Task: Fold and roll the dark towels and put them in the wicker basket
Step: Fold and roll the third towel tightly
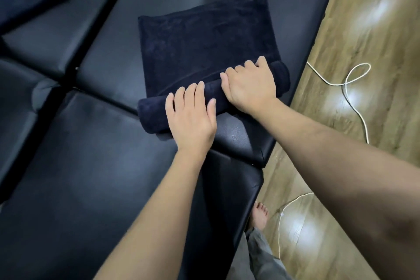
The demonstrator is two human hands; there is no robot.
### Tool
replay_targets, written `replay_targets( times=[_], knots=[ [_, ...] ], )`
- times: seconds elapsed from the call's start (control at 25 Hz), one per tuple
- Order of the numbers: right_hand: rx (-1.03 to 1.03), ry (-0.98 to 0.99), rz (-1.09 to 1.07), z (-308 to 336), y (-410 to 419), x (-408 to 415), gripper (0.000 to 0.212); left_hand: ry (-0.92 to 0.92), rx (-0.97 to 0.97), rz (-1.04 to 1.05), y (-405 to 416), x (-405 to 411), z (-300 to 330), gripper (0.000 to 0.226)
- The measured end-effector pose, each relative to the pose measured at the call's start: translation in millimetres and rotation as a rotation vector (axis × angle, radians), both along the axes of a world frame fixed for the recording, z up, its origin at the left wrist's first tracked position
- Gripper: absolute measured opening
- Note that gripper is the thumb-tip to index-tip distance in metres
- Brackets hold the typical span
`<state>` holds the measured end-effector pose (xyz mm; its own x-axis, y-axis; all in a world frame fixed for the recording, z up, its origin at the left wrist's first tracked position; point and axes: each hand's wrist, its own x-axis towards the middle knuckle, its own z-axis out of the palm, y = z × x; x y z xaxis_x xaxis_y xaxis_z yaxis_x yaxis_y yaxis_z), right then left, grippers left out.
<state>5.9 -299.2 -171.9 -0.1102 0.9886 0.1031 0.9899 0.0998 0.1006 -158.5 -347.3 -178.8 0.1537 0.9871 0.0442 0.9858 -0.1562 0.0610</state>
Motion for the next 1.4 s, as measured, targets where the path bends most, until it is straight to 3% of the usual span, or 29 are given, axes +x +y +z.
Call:
replay_targets(
  times=[0.12, 0.24, 0.4, 0.6, 0.72, 0.84, 1.0, 1.08, 1.16, 1.28, 1.4],
  knots=[
    [-0.156, 0.009, -0.084, 12, -2, -7, 0.053, -0.004, 0.07, -0.044, 8, -5, -6, 0.047],
    [-0.303, 0.079, -0.192, 21, -9, -11, 0.055, 0.112, 0.091, -0.115, 36, -8, 5, 0.053],
    [-0.068, 0.091, -0.258, 12, -29, -18, 0.048, 0.22, -0.145, -0.179, 73, 4, 29, 0.06],
    [0.105, 0.091, -0.141, -9, -39, -18, 0.042, 0.135, -0.477, -0.049, 92, 15, 40, 0.059],
    [0.126, 0.053, -0.047, -7, -16, -11, 0.042, 0.151, -0.262, -0.009, 59, 12, 35, 0.057],
    [0.051, 0.057, -0.002, 1, -3, -10, 0.047, 0.023, -0.046, -0.004, 6, 9, 16, 0.042],
    [-0.187, 0.075, -0.088, 15, -1, -18, 0.047, 0.019, 0.036, -0.063, 12, 4, 6, 0.041],
    [-0.142, 0.096, -0.156, 15, -11, -20, 0.046, 0.101, 0.03, -0.074, 32, 3, 14, 0.045],
    [0.022, 0.14, -0.176, 7, -33, -19, 0.039, 0.168, -0.026, -0.088, 49, 8, 24, 0.051],
    [0.149, 0.158, -0.093, -11, -56, -12, 0.043, 0.214, -0.259, -0.113, 75, 20, 37, 0.057],
    [0.189, 0.131, -0.039, -11, -42, -4, 0.041, 0.04, -0.586, -0.001, 88, 19, 33, 0.053]
  ],
)
